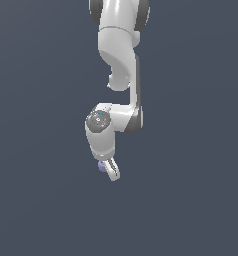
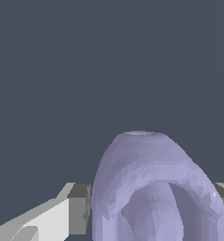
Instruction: Pick up the object and move it to a goal position.
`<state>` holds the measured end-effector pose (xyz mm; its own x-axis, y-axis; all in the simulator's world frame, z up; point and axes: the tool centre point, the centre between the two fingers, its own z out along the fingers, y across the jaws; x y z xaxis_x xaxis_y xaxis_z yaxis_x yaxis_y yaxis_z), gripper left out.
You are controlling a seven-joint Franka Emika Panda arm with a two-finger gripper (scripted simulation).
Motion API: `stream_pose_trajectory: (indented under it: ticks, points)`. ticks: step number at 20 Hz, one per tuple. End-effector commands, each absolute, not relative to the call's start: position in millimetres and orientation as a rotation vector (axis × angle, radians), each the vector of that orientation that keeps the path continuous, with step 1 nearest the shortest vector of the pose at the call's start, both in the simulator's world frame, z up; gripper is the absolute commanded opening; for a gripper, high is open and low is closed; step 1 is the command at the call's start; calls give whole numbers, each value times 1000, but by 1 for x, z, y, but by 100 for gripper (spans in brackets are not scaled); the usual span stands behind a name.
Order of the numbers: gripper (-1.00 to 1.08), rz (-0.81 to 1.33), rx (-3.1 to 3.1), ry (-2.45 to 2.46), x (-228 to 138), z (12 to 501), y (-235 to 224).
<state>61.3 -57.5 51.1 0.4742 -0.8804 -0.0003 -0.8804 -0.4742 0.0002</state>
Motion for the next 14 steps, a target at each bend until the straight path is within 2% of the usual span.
stream_pose_trajectory:
  ticks: [1, 8, 14]
  points:
    - [-100, 0, 2697, -1611, 61, 52, -58]
    - [-100, -1, 2697, -1612, 55, 71, -65]
    - [-100, -1, 2697, -1612, 44, 108, -77]
